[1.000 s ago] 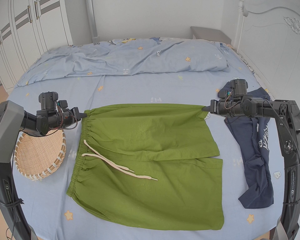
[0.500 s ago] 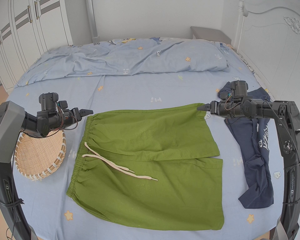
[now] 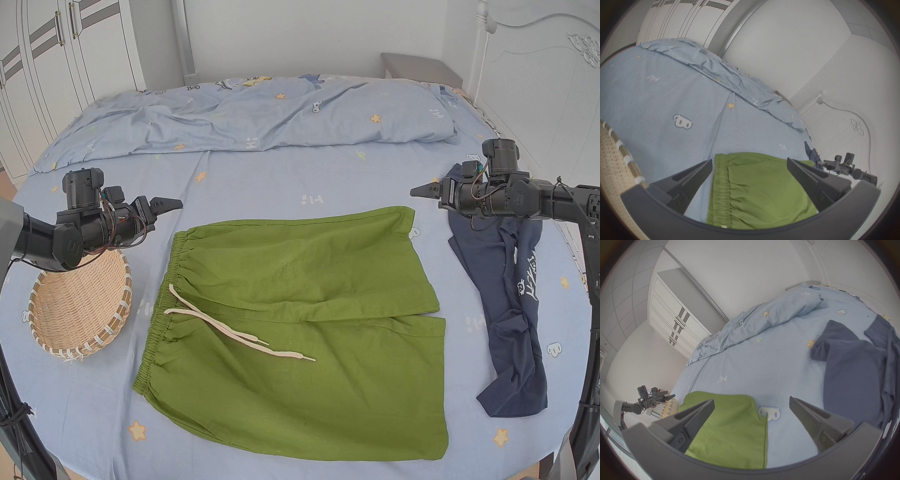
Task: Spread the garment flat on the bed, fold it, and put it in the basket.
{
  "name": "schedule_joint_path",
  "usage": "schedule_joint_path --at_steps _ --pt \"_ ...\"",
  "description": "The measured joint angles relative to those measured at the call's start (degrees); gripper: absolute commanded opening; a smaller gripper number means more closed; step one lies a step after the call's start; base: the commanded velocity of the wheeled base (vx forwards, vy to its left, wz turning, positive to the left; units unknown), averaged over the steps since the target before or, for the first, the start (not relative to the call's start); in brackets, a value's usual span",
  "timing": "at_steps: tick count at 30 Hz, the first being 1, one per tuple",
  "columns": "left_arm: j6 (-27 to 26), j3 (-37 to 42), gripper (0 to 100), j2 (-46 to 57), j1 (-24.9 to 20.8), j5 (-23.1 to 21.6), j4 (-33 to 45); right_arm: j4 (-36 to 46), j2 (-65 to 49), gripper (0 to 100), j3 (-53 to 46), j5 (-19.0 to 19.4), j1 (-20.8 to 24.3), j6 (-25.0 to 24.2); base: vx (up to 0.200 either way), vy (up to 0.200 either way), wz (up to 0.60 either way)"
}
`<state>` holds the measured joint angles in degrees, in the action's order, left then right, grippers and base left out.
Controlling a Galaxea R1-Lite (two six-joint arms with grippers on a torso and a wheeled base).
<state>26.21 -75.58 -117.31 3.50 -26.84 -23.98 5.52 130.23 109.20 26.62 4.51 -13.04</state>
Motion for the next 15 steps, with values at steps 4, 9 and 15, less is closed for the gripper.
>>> schedule_joint_path --at_steps 4,9,15 --pt "1.93 4.23 100 3.06 -0.33 -0.20 -0.07 -0.13 -4.66 100 -8.57 0.37 -0.33 -0.22 0.000 0.000 0.00" --pt "3.23 11.78 100 6.95 -0.17 -0.79 -0.11 -0.73 -11.57 100 -22.10 1.73 -0.68 -0.37 0.000 0.000 0.00" --pt "4.06 22.83 100 11.91 0.94 -3.75 -0.24 -3.12 -20.64 100 -39.97 3.83 -1.18 -0.52 0.000 0.000 0.00"
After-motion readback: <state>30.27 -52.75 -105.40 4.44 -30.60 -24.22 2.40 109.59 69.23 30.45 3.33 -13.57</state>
